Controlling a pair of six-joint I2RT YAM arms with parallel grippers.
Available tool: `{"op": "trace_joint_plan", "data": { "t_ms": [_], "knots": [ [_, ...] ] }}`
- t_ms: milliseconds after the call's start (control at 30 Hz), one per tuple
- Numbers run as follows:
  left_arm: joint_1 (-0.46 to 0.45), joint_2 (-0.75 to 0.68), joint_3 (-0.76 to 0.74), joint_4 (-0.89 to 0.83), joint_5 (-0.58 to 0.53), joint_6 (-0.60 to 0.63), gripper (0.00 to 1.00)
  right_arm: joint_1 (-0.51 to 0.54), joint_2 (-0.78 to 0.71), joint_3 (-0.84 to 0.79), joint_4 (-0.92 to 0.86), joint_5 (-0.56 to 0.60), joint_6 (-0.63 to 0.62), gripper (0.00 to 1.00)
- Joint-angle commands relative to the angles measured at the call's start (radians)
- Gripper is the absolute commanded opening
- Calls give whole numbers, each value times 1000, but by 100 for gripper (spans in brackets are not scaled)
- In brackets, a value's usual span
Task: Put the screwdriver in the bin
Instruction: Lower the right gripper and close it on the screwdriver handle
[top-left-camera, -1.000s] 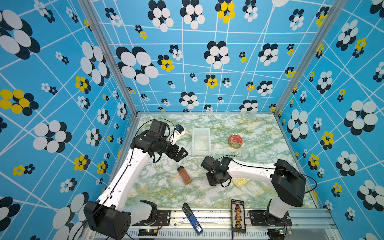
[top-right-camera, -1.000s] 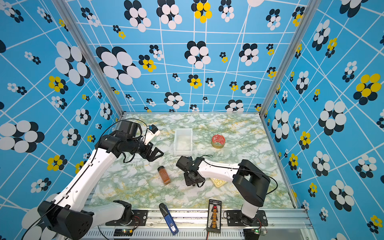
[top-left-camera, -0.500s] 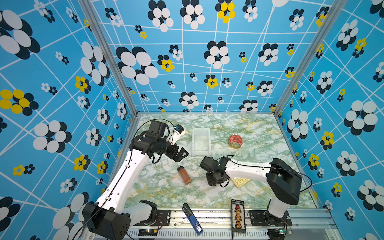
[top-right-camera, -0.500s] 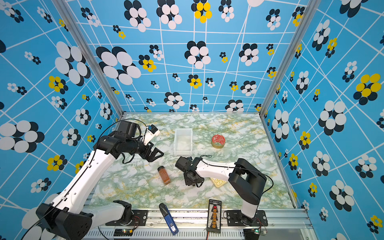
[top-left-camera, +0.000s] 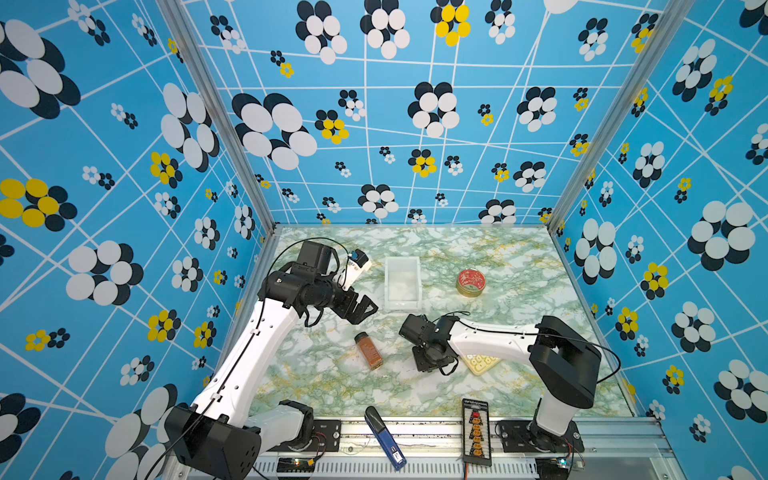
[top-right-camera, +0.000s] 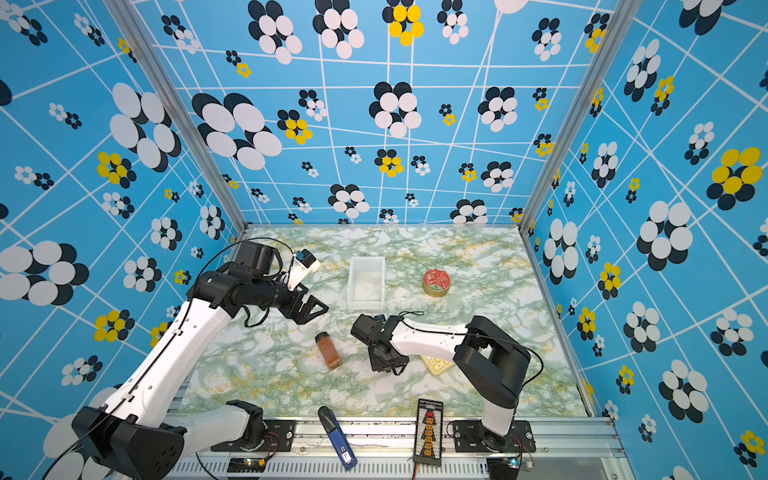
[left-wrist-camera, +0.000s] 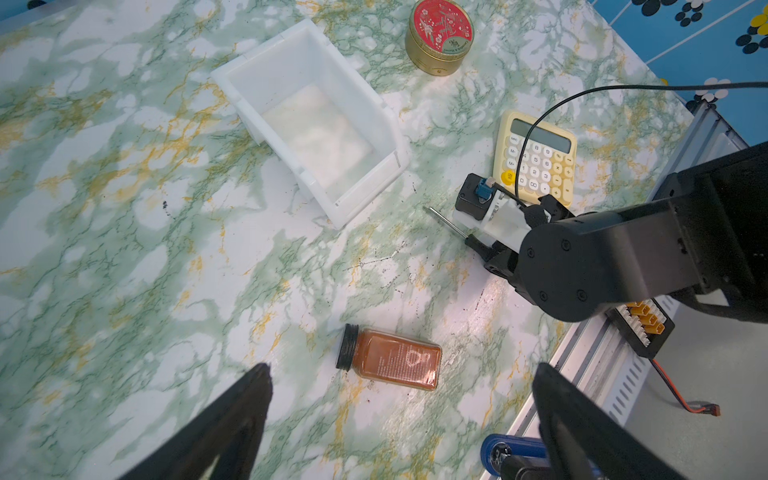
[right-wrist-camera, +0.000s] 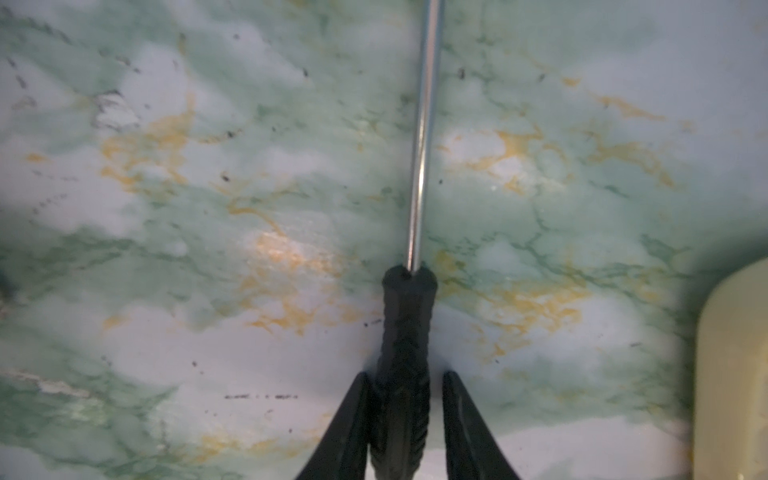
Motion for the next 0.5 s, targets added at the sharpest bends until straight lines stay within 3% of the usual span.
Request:
{"op": "trace_joint_plan", "data": {
  "t_ms": [0,200,467],
  "knots": [
    [-9,-14,0,-20,23,-1,99,7,27,-15,-18,19,8,29],
    [-16,-7,15,-29,16,8,99,8,6,-30,-17,25,5,17],
    [-32,4,40,-51,-19,48,99,7,-83,-70,-19,18,16,16]
  ]
}}
